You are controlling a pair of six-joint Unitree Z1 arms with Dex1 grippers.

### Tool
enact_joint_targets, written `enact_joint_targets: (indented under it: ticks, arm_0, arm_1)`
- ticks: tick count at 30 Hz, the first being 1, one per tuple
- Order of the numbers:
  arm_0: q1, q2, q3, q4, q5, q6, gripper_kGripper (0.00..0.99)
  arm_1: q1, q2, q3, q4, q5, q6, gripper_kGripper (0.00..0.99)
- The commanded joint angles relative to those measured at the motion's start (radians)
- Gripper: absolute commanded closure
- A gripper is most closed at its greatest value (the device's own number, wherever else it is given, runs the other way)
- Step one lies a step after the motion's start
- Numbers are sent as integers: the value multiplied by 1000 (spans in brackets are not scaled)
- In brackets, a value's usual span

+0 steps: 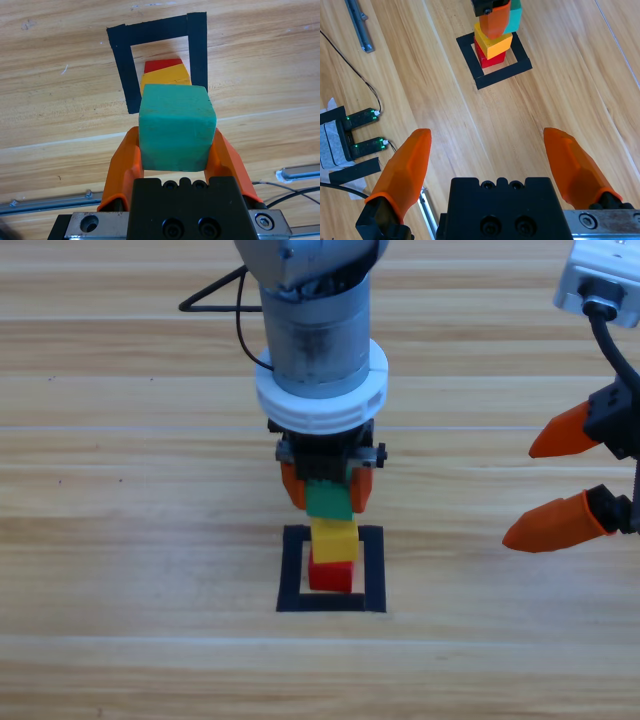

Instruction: Stack the blocks in the rectangular block: red at the bottom, yellow in the middle, green on top

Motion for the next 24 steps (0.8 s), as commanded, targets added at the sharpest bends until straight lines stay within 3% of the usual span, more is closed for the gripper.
enact_joint_targets:
  ticks: [1, 24]
  arm_0:
    - [-15, 52, 2, 6, 11, -8, 863]
    - [-15, 50, 16, 6, 9, -34, 853]
  arm_1:
    - [-22, -22, 32, -21, -3, -1, 4]
    - [-22, -11, 33, -21, -1, -1, 4]
